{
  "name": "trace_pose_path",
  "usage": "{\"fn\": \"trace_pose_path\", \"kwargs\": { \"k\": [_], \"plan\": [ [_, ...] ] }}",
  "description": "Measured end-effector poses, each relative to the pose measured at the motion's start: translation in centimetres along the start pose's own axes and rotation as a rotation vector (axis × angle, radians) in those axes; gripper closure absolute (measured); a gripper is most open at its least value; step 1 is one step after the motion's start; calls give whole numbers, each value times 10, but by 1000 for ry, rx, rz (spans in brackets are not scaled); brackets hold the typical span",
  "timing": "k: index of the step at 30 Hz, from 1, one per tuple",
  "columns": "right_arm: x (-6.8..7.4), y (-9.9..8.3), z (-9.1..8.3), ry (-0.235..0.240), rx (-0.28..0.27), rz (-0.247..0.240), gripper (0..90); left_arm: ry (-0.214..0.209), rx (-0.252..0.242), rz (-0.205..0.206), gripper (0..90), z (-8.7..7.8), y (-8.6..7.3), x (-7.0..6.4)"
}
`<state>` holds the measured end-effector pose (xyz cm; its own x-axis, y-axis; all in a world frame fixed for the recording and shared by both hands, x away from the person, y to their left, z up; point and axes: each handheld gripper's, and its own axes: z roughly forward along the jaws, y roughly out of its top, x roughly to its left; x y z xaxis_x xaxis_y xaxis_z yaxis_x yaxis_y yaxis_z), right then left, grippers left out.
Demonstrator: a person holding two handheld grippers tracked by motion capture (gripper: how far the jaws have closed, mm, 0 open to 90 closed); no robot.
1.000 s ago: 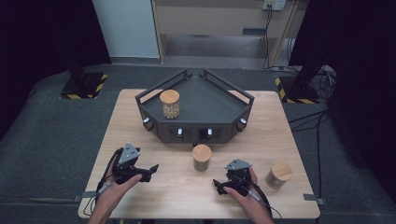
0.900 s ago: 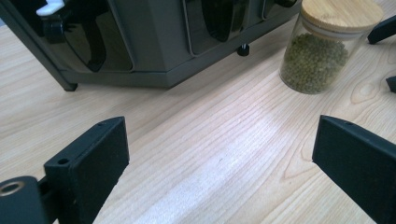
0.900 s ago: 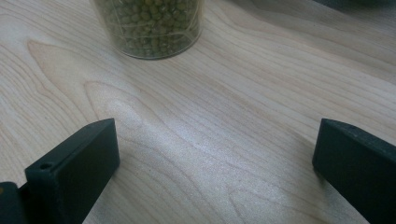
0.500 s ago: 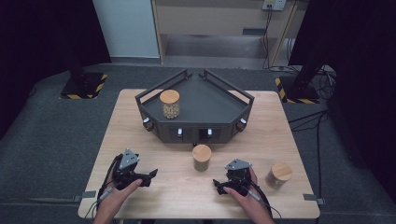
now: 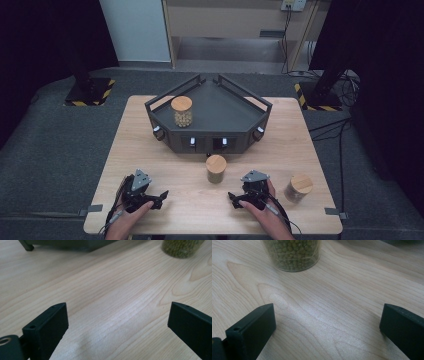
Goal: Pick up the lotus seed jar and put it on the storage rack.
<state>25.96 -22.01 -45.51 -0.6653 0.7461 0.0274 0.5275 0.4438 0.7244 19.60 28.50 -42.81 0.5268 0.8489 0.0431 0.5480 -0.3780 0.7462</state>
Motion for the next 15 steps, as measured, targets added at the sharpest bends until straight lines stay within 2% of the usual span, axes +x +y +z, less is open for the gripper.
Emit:
{"fn": "trace_pose_path", "kwargs": {
  "k": [2, 8, 11, 15],
  "plan": [
    [0, 0, 0, 0, 0, 0, 5, 16, 13, -2, 20, 3, -2, -3],
    [0, 0, 0, 0, 1, 0, 5, 47, 23, -43, 20, 7, -8, -3],
    [0, 0, 0, 0, 1, 0, 5, 70, 56, -34, 22, 9, -4, -4],
    [1, 0, 0, -2, 0, 2, 5, 71, 72, -49, 21, 14, -4, -3]
  ]
}}
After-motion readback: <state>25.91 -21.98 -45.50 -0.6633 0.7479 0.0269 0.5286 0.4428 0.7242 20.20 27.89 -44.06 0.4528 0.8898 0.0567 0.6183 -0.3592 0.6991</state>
